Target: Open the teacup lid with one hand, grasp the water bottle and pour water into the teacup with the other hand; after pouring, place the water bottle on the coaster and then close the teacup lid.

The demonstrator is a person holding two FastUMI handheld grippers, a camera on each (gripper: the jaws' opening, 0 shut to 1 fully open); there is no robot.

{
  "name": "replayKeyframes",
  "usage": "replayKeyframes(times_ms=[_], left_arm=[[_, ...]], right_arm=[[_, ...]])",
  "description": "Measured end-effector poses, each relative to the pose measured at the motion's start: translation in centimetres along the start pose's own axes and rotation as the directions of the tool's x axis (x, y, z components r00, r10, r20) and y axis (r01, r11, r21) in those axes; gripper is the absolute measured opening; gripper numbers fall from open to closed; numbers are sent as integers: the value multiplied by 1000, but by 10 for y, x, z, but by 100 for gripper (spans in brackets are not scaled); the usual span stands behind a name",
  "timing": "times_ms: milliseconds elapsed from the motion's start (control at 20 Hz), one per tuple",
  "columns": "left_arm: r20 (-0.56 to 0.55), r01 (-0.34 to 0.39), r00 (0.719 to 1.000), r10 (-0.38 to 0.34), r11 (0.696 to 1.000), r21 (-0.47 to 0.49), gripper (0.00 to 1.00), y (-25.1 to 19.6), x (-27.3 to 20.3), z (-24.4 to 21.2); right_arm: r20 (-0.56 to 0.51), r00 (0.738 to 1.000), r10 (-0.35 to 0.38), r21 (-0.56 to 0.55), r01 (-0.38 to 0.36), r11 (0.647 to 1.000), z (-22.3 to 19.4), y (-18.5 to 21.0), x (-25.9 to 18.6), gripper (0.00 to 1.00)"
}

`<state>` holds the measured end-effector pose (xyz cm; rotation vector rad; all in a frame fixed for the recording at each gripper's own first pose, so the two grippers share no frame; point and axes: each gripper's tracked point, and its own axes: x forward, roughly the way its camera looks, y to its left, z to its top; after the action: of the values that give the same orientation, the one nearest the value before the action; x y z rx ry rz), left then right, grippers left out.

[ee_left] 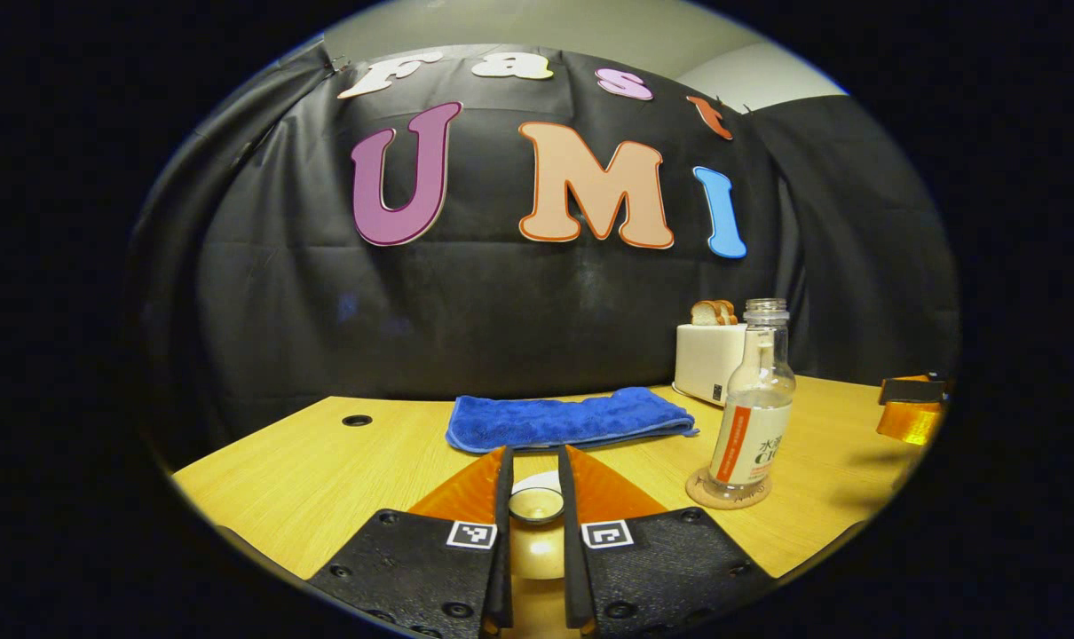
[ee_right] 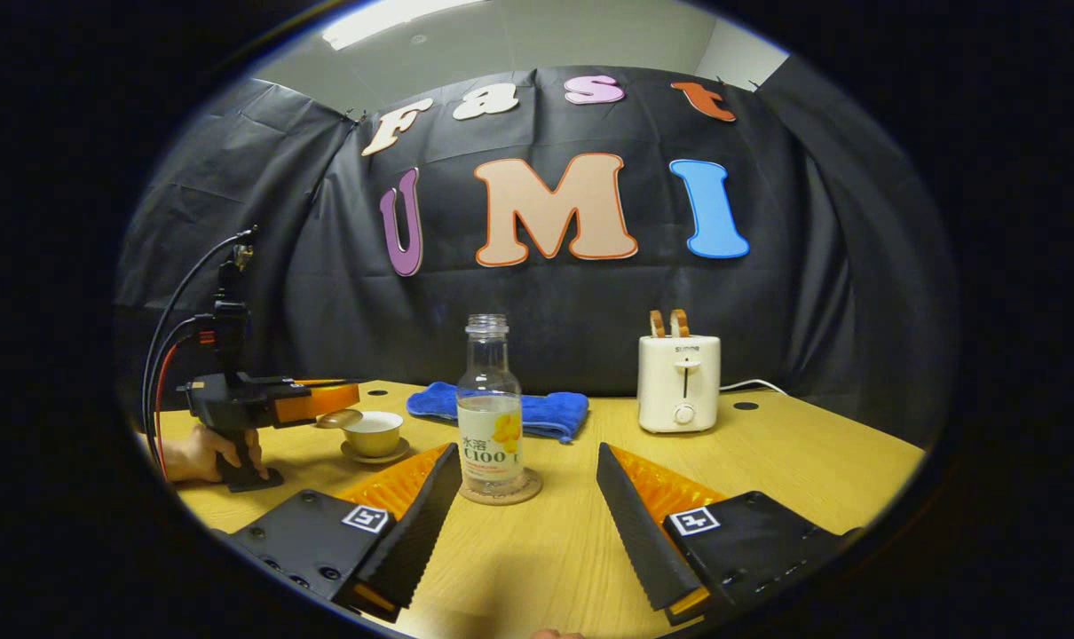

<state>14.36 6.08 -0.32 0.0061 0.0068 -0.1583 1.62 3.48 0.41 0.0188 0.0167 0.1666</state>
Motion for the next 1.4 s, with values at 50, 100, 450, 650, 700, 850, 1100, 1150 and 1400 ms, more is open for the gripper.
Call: replayKeyframes(times_ms=[50,100,450,650,700,850,1100,1150,1400], left_arm=[[-3,2,1000,-2,1000,-2,20,-3,5,-1],[-5,2,1000,-2,1000,1,20,-4,10,-2],[-24,16,1000,-15,1000,15,20,-14,27,-4],[-30,12,999,-12,1000,20,20,-14,28,-4],[-34,8,999,-7,1000,23,20,-13,28,-6],[-60,5,998,-2,999,43,20,-16,30,-9],[-90,5,996,1,998,64,20,-17,30,-13],[-90,5,996,1,998,63,20,-18,29,-13],[-81,13,997,-9,999,52,25,-21,25,-9]], right_arm=[[0,1000,0,0,0,1000,0,-2,-2,92],[1,1000,1,0,-1,1000,0,-2,-3,92],[0,1000,4,3,-4,1000,-1,-5,-5,98],[-5,1000,2,3,-2,1000,1,-3,-3,100],[-5,1000,2,4,-2,1000,1,-3,-4,99],[-7,1000,1,4,-1,1000,1,-3,-3,98],[-6,1000,0,4,0,1000,1,-3,-5,92],[-6,1000,0,3,0,1000,1,-3,-4,92],[-6,1000,1,3,-1,1000,1,-3,-6,92]])
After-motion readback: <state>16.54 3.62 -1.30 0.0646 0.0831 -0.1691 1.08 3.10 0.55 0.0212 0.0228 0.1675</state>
